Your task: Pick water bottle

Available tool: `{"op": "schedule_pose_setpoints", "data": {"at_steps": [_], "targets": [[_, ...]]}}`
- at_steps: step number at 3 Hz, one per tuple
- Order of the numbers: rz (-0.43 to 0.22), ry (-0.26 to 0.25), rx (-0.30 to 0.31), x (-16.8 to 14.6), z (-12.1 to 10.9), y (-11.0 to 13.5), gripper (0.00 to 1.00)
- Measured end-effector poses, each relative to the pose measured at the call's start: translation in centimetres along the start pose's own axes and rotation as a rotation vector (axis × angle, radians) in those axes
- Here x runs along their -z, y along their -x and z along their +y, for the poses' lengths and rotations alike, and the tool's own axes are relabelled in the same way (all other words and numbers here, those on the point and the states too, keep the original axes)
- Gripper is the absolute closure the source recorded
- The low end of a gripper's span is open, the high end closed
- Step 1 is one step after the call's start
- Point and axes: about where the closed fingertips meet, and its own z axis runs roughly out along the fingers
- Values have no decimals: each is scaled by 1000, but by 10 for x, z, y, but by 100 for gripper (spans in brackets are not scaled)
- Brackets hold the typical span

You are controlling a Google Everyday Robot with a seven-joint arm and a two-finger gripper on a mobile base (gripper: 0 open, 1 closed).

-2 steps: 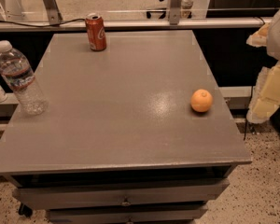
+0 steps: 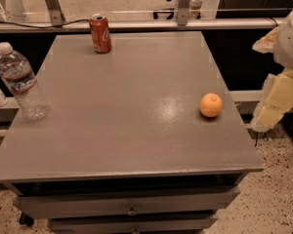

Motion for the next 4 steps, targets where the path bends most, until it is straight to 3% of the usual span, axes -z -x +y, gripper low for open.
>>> {"op": "schedule_pose_setpoints", "data": {"at_steps": [1,3,4], "targets": [[-105,20,-21,-23,11,30,0],[-374,73,5,-51,25,129,0],[-499,110,36,-58,45,178,0]]}}
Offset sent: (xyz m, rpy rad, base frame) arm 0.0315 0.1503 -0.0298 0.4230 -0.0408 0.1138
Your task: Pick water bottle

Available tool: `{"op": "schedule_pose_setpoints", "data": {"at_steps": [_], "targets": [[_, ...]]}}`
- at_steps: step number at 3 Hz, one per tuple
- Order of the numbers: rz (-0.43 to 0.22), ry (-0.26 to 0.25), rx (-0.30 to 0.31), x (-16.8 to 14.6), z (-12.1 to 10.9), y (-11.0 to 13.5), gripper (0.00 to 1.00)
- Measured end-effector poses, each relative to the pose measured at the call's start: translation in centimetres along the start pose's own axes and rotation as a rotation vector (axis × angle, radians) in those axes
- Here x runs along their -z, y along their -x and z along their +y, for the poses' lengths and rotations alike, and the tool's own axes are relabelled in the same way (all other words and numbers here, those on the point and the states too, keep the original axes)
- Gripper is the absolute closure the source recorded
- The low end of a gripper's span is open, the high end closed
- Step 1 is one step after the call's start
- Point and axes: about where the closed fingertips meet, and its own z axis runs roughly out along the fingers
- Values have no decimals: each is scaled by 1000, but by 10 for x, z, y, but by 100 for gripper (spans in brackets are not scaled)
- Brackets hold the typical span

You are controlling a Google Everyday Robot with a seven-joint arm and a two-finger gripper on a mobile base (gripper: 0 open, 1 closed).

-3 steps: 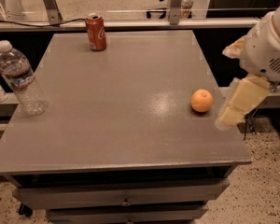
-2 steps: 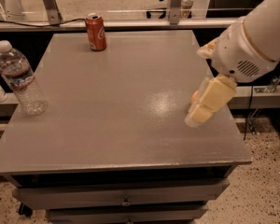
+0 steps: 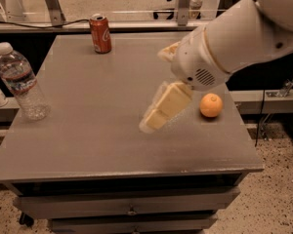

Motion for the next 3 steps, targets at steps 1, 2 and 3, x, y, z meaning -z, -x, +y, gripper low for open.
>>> {"op": "schedule_pose_setpoints", "data": {"at_steps": [1,2,3], "targets": [[-153,27,54,-37,22,56,0],[-153,27,54,-37,22,56,0],[-230,7,52,-56,15,66,0]]}}
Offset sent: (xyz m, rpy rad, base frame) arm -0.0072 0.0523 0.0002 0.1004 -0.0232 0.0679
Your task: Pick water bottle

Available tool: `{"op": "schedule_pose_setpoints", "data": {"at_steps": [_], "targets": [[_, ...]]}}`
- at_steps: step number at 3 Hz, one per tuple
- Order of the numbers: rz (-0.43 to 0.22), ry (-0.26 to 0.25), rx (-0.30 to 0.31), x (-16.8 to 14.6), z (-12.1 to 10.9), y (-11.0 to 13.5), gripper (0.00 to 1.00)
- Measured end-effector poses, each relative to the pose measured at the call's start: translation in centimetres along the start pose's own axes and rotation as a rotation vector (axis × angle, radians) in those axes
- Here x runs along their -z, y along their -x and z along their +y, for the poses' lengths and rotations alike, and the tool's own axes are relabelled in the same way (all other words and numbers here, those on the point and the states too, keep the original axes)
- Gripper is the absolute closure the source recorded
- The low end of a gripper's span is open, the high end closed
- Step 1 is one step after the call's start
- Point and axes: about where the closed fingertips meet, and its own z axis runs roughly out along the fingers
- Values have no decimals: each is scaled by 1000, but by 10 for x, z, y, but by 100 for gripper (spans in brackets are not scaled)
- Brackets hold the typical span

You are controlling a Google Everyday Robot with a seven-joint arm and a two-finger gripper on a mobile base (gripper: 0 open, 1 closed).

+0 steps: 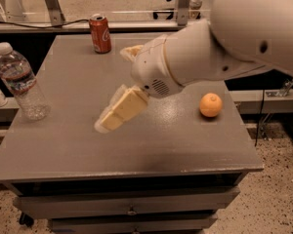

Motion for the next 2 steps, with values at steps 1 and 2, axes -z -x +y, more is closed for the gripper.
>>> {"op": "schedule_pose_setpoints", "data": {"at_steps": [1,2], "targets": [[-134,-19,12,-42,-20,16,0],[-259,-33,38,-81,-41,33,0]]}}
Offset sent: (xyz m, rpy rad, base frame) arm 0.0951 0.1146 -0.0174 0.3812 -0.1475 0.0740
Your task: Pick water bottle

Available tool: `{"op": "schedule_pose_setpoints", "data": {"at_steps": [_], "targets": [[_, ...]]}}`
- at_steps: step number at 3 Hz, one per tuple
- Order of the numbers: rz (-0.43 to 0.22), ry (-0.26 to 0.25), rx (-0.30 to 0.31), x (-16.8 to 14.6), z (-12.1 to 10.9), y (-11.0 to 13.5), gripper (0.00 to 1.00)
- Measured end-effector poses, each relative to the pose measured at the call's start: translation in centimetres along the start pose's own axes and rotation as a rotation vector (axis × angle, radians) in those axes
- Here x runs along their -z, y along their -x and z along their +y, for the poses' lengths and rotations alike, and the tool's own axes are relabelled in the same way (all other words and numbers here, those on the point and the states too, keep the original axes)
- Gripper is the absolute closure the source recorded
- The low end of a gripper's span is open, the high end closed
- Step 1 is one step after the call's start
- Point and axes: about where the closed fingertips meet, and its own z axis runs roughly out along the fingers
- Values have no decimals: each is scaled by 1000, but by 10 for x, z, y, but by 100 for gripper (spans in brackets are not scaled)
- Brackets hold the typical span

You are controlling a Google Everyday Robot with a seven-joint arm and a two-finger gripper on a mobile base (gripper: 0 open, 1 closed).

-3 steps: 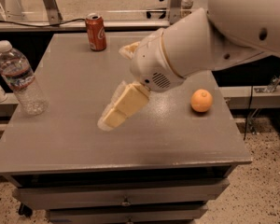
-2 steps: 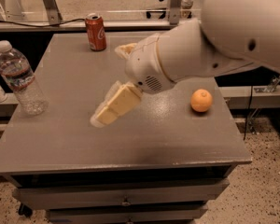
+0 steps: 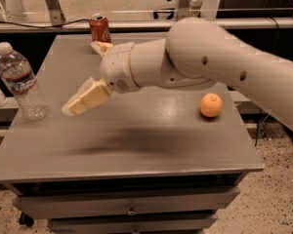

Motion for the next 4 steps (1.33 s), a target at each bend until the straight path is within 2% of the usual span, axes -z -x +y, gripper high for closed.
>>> {"op": "schedule_pose_setpoints", "data": {"at_steps": [1,2,4], "targets": [[-91,12,4,-38,-10,0,0],[-169,63,-2,-75,-6,9,0],[-261,169,-27,-138,16,25,0]]}}
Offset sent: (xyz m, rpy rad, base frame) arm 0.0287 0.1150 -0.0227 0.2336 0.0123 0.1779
